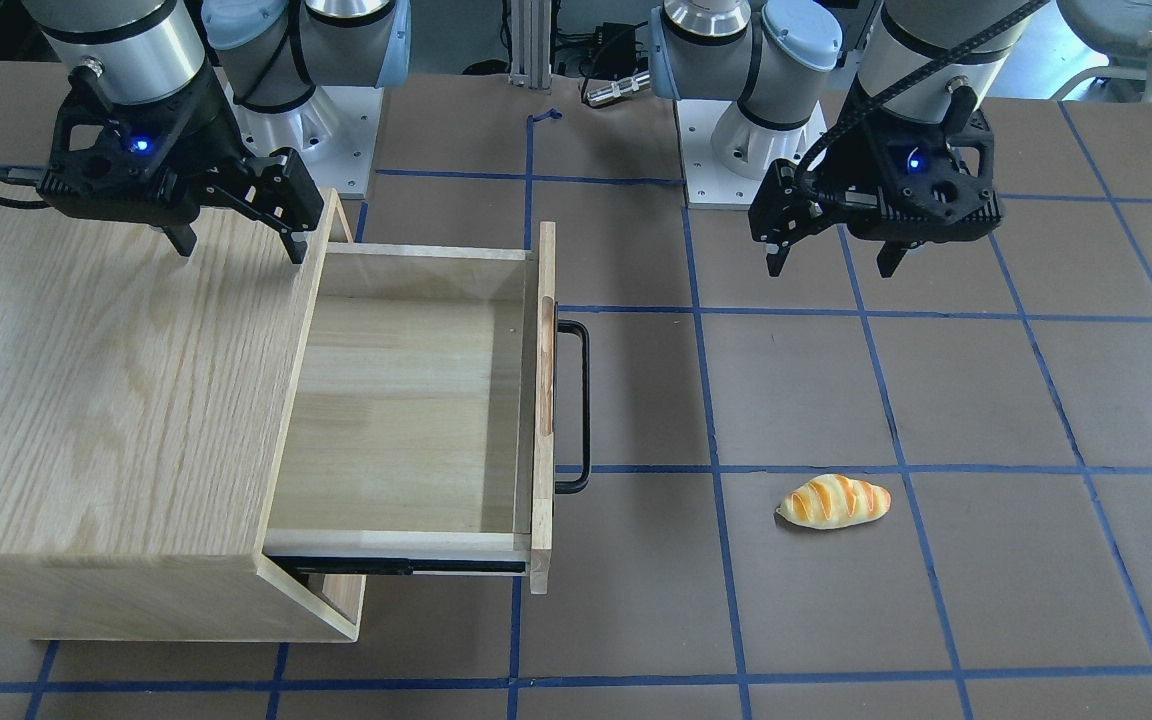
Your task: Open upper drawer
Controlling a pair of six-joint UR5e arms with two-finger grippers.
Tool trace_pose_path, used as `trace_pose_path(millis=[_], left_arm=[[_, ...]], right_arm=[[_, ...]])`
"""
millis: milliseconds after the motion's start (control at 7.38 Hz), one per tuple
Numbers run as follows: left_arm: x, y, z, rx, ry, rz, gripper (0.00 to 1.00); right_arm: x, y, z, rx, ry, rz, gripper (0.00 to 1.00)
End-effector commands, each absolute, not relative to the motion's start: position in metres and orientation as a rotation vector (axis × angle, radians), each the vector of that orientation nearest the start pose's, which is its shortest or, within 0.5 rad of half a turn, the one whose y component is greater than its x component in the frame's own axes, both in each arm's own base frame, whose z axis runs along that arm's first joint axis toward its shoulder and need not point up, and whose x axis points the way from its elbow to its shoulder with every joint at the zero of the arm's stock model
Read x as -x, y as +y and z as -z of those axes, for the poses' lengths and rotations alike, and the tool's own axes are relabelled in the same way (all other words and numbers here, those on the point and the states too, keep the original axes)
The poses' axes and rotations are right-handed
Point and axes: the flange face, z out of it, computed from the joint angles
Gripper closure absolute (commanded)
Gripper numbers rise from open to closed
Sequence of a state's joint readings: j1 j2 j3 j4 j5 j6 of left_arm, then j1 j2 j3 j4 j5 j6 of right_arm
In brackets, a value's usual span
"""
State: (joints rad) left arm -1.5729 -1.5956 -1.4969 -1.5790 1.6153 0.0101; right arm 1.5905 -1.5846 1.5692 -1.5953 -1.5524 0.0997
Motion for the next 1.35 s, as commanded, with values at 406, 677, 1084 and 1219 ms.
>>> trace_pose_path(millis=[406, 677, 1084, 1219], left_arm=[[0.1322, -0.5006, -0.5081, -0.020, 3.107, 0.059, 0.00], [0.1315, -0.4972, -0.5058, -0.018, 3.107, 0.052, 0.00], [0.1305, -0.4940, -0.5051, -0.016, 3.106, 0.050, 0.00], [0.1305, -0.4940, -0.5051, -0.016, 3.106, 0.050, 0.00]], right_arm=[[-0.1449, -0.4871, -0.4979, -0.124, 3.118, 0.060, 0.00], [-0.1449, -0.4871, -0.4979, -0.124, 3.118, 0.060, 0.00], [-0.1450, -0.4871, -0.4979, -0.124, 3.116, 0.060, 0.00], [-0.1449, -0.4871, -0.4979, -0.124, 3.118, 0.060, 0.00]])
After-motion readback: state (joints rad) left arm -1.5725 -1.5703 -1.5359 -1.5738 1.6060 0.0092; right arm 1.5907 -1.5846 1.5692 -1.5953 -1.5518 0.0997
